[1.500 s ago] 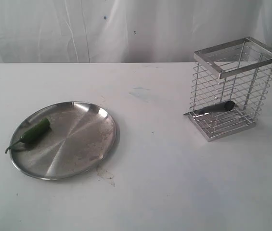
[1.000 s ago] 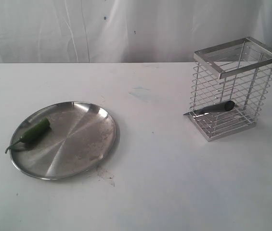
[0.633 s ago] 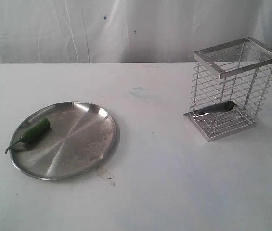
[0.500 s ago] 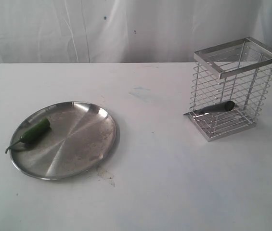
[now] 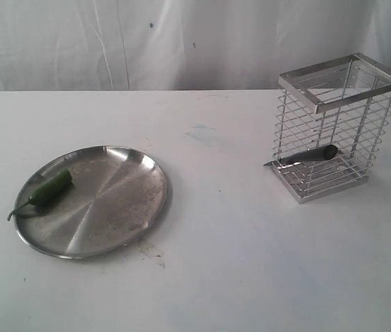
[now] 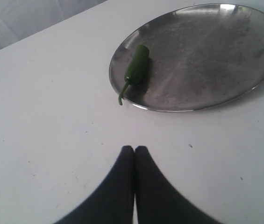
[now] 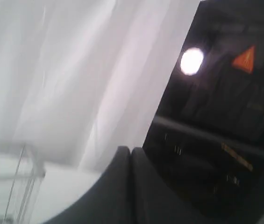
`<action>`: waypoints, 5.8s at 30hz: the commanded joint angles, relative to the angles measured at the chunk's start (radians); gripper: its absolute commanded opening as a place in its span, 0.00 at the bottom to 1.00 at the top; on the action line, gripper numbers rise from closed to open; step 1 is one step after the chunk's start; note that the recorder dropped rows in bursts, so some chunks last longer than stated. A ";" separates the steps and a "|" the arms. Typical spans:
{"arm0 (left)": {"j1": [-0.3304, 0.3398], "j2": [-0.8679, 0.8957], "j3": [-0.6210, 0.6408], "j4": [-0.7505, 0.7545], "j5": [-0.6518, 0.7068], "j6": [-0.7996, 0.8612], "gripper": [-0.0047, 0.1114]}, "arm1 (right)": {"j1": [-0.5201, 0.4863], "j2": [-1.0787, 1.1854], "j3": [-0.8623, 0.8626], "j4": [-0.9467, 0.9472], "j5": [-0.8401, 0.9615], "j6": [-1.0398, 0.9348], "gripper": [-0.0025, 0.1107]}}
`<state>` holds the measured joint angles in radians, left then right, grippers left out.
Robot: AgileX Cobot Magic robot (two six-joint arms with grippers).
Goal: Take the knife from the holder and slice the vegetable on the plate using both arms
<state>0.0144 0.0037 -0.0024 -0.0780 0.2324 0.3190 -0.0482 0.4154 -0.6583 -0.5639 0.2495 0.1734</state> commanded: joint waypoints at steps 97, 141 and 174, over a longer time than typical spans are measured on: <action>-0.006 -0.004 0.002 -0.011 0.000 -0.001 0.04 | 0.017 1.078 -0.226 1.582 0.420 -0.448 0.24; -0.006 -0.004 0.002 -0.011 0.000 -0.001 0.04 | 0.017 0.956 -0.489 1.039 0.730 -0.268 0.02; -0.006 -0.004 0.002 -0.011 0.000 -0.001 0.04 | 0.150 0.569 -0.196 1.700 0.518 -0.733 0.02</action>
<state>0.0144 0.0037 -0.0024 -0.0780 0.2324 0.3190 0.0700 0.9918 -0.9474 0.9552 0.8649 -0.4356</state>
